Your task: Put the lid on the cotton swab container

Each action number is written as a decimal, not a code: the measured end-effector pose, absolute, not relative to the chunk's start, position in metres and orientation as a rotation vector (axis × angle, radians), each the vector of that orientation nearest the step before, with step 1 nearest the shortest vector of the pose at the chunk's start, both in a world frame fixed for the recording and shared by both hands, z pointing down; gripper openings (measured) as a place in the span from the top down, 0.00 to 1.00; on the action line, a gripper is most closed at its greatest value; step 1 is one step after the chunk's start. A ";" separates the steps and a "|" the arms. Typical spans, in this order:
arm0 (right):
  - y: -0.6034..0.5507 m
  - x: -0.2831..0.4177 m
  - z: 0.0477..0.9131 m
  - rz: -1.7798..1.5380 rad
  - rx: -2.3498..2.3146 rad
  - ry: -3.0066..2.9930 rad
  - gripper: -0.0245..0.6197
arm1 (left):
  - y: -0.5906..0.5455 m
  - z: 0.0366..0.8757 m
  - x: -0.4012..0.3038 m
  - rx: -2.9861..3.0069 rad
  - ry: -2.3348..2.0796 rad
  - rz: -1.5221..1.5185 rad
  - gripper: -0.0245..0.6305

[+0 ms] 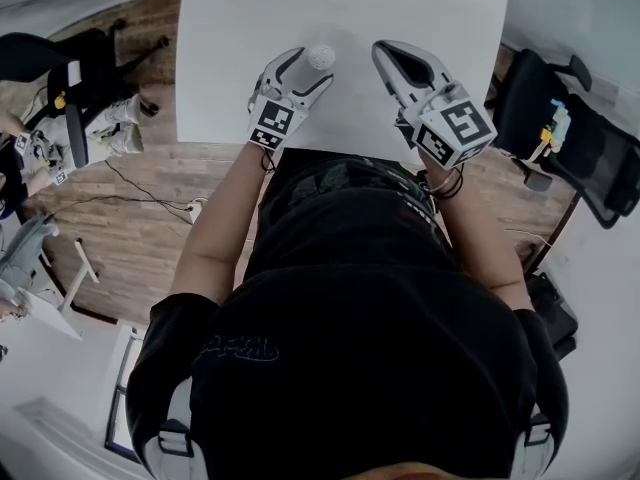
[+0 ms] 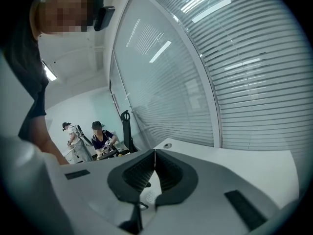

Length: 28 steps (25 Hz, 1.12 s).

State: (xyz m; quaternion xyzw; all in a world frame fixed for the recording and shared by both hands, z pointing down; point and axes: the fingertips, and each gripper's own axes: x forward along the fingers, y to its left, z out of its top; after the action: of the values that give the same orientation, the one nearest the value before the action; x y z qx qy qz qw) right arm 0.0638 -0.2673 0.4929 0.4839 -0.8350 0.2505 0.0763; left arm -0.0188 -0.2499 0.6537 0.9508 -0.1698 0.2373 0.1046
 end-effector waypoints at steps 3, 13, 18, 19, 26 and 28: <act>-0.269 0.065 0.492 0.755 1.463 -2.498 0.93 | -0.248 0.664 -0.019 2.812 -0.489 0.734 0.48; -0.262 0.072 0.498 0.792 1.507 -2.453 0.93 | -0.247 0.689 -0.017 2.838 -0.439 0.835 0.48; -0.260 0.070 0.499 0.796 1.522 -2.440 0.93 | -0.246 0.694 -0.021 2.842 -0.418 0.855 0.48; -0.259 0.071 0.500 0.798 1.523 -2.438 0.93 | -0.246 0.695 -0.020 2.847 -0.411 0.858 0.48; -0.256 0.072 0.502 0.809 1.534 -2.426 0.93 | -0.248 0.697 -0.012 2.865 -0.371 0.880 0.48; -0.255 0.073 0.502 0.808 1.539 -2.421 0.93 | -0.248 0.699 -0.011 2.870 -0.361 0.892 0.48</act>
State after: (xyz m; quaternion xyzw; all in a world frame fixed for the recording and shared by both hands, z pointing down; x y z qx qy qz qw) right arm 0.0734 -0.2555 0.5019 0.5149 -0.8095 0.2704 0.0806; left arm -0.0109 -0.2484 0.6991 0.9465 -0.1192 0.2942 0.0575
